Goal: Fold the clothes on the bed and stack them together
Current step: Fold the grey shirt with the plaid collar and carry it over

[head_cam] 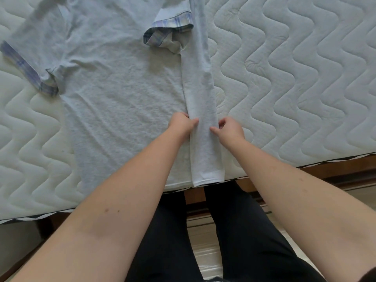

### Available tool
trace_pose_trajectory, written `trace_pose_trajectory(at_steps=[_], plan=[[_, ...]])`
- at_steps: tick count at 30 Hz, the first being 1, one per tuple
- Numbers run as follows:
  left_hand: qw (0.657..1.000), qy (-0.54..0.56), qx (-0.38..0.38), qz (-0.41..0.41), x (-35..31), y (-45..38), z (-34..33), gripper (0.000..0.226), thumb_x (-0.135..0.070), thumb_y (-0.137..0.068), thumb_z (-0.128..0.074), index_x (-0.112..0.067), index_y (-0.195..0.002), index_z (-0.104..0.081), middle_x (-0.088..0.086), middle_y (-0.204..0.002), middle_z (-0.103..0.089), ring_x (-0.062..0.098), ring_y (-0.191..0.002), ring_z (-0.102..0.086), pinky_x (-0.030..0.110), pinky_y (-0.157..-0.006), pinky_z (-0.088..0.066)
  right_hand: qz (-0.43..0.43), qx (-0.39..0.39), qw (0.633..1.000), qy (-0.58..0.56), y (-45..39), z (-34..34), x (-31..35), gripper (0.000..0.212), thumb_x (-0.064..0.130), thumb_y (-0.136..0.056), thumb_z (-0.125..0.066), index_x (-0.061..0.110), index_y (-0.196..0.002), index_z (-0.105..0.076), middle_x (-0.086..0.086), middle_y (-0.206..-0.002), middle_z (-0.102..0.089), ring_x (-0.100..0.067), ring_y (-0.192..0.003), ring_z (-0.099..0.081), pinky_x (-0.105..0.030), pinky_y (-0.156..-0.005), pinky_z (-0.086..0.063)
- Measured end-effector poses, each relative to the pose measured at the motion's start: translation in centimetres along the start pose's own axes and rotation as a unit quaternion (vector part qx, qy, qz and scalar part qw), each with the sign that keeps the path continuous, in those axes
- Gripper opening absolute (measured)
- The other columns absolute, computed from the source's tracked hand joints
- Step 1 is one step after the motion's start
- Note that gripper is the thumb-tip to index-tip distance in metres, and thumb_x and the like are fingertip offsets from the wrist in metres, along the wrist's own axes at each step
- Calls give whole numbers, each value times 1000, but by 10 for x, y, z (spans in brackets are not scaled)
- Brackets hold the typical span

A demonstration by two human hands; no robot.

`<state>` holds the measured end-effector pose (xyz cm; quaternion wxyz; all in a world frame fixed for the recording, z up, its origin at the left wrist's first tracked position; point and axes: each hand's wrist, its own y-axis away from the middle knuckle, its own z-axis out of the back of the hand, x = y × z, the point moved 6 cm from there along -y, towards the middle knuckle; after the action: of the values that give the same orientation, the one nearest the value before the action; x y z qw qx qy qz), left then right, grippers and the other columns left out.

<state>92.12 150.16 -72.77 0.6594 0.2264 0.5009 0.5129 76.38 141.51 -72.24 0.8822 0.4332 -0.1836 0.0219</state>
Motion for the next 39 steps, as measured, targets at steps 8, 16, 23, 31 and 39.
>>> trace_pose_trajectory(at_steps=[8,16,23,31,39], plan=[[993,-98,-69,-20,13,2,20,17,-29,-93,-63,-16,-85,-60,3,-84,-62,26,-88,-62,27,-71,-39,-10,-13,998,55,6,4,-3,25,45,-86,-68,22,-85,-58,1,-88,-65,-22,-84,-61,-32,-66,-41],[982,-33,-164,-86,-23,-11,38,27,-36,-93,-61,-13,-108,-64,3,-102,-70,22,-95,-63,29,-77,-45,77,-83,991,-66,-13,22,33,32,36,-94,-60,15,-119,-59,-2,-108,-67,-21,-102,-60,-33,-88,-44],[987,53,-146,-30,-57,-61,60,13,-29,-89,-67,-20,-83,-60,2,-89,-67,23,-90,-65,27,-77,-49,56,-86,992,-68,-55,33,64,18,32,-90,-63,21,-105,-62,1,-95,-67,-23,-99,-63,-30,-81,-45],[981,45,-165,-86,-56,-61,68,16,-35,-92,-63,-21,-98,-58,-17,-76,-55,7,-75,-55,18,-64,-38,85,-120,987,-67,-70,45,88,27,35,-90,-63,19,-111,-63,3,-101,-68,-18,-97,-61,-26,-77,-40],[982,86,-165,-40,-88,-91,89,9,-26,-84,-66,-18,-89,-68,-2,-86,-70,23,-85,-68,41,-79,-58,55,-92,994,-32,-108,61,128,10,33,-87,-64,25,-90,-59,0,-101,-68,-22,-100,-62,-32,-83,-47]])
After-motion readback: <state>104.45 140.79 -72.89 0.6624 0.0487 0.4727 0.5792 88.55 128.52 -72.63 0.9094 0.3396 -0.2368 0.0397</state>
